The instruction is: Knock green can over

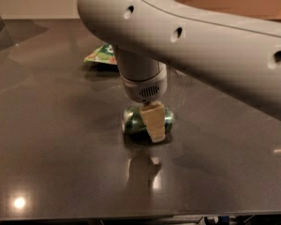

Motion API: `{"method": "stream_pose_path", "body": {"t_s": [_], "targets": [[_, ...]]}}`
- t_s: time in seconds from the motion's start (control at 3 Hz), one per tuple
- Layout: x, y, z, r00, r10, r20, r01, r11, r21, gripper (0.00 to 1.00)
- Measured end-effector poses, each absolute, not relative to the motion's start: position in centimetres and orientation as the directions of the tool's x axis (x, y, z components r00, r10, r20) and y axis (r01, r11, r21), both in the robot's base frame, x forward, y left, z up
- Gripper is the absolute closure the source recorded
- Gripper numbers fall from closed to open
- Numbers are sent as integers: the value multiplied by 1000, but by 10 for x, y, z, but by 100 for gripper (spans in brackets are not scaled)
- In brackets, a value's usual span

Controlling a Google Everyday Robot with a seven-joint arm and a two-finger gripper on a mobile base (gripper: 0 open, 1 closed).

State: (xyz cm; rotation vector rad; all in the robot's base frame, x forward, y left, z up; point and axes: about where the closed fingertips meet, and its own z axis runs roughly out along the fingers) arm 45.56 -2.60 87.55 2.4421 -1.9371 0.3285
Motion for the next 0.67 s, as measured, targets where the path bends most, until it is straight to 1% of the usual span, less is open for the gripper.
{"method": "stream_pose_path", "body": {"t_s": [0.67], "targets": [[452,-26,870,216,-965,152,-967,-233,-107,0]]}}
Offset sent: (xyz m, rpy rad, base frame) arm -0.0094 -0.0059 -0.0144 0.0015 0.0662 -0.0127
